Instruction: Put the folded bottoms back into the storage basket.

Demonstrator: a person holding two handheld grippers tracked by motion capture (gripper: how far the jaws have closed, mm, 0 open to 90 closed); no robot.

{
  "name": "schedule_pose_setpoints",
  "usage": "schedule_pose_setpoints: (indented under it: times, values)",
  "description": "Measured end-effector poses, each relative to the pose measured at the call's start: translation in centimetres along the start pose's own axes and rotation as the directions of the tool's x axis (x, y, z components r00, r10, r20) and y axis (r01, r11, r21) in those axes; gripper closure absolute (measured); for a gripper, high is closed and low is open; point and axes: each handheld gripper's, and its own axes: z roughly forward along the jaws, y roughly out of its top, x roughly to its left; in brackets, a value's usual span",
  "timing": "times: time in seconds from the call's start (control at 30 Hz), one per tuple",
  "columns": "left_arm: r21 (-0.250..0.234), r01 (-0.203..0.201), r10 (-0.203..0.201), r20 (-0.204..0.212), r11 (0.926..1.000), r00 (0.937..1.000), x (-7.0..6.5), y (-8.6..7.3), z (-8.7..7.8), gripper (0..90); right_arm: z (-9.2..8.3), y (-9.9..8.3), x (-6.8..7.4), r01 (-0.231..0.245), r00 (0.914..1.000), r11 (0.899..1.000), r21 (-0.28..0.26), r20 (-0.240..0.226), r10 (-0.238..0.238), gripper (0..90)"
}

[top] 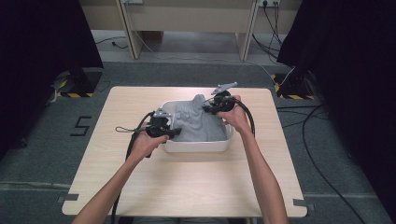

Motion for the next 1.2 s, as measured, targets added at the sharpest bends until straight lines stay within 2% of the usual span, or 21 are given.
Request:
schedule_pose_setpoints:
  times: [0.27,0.33,0.7,1.07,1.17,1.2]
  values:
    - [0.032,0.007,-0.007,0.005,0.9995,1.0000,0.1,-0.2,0.6,68.8,0.6,-0.8,-0.1,-0.026,0.9997,0.999,0.022,0.001,0.026,79.3]
    - [0.040,0.012,-0.012,0.004,0.9991,0.9999,0.2,-0.3,0.7,68.6,0.8,-0.8,-0.1,-0.016,0.9999,0.999,0.030,0.004,0.016,79.3]
    - [0.072,0.025,-0.025,0.005,0.9971,0.9997,0.5,-0.7,1.0,67.6,1.5,-1.1,0.2,-0.036,0.9993,0.997,0.074,0.002,0.036,78.8]
    - [0.109,0.034,-0.034,-0.005,0.9935,0.9994,0.9,-0.9,1.3,64.4,2.1,-1.6,0.2,-0.028,0.9996,0.993,0.114,0.012,0.027,77.4]
    - [0.115,0.029,-0.028,-0.014,0.9930,0.9995,0.9,-1.0,1.3,60.9,2.3,-1.7,0.2,-0.035,0.9992,0.989,0.141,0.025,0.032,70.5]
    - [0.113,0.026,-0.024,-0.014,0.9933,0.9996,1.0,-1.0,1.2,59.4,2.3,-1.8,0.1,-0.043,0.9984,0.988,0.151,0.043,0.037,66.5]
